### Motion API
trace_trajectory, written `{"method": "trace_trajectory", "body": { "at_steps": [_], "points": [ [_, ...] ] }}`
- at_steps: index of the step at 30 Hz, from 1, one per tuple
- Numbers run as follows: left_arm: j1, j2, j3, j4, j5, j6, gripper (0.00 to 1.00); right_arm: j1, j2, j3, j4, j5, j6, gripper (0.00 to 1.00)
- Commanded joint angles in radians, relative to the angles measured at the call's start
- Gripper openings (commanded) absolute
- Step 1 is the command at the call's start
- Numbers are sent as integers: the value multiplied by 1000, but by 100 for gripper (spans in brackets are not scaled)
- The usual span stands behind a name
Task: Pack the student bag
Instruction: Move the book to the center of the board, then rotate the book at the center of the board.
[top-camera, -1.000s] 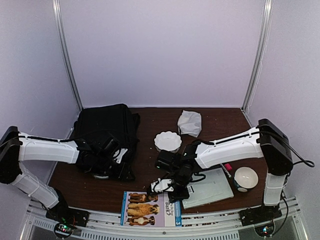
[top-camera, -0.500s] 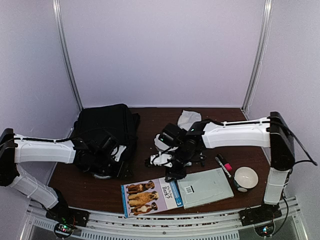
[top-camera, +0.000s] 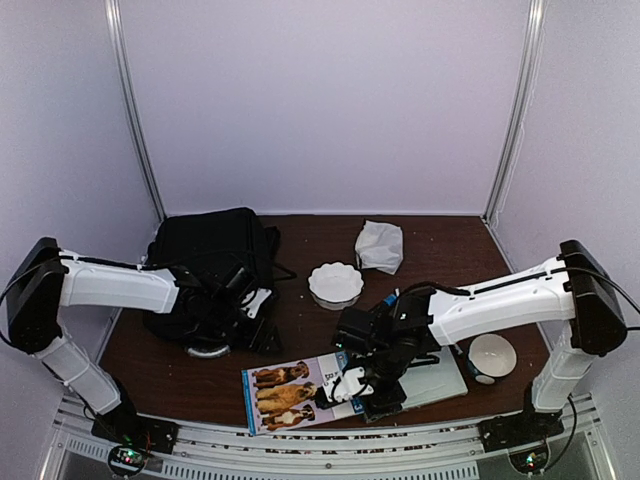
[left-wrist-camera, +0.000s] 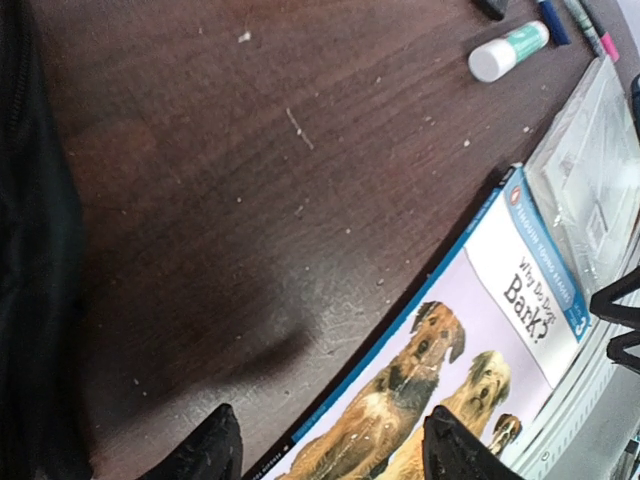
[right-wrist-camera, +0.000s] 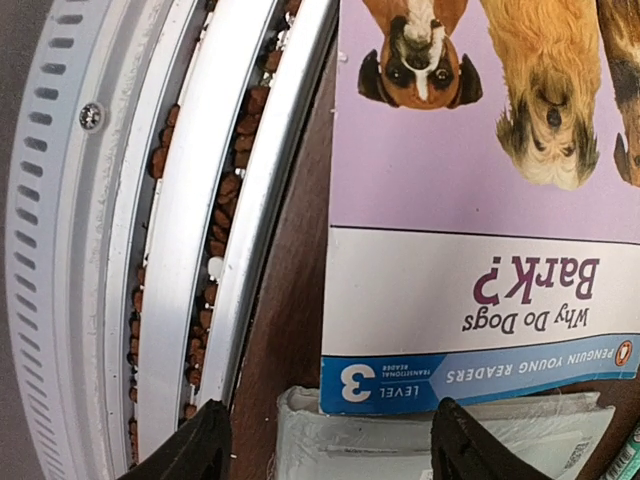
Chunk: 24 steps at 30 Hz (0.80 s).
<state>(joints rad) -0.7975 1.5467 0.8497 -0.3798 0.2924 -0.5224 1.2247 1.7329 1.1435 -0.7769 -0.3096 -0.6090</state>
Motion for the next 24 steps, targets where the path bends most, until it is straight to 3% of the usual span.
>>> {"method": "trace_trajectory", "body": {
  "at_steps": [1, 12, 16, 24],
  "points": [
    [7, 56, 42, -5, 60, 26, 63, 36, 4, -9, 79, 101, -20, 68],
    [7, 97, 49, 17, 49, 32, 63, 52, 80, 35, 138, 220, -46, 69],
    [7, 116, 47, 5, 35, 35, 63, 44, 75, 14, 228, 334, -64, 68],
    [6, 103, 9, -47, -7, 17, 63, -91, 142, 111, 299, 474, -60, 68]
  ]
}}
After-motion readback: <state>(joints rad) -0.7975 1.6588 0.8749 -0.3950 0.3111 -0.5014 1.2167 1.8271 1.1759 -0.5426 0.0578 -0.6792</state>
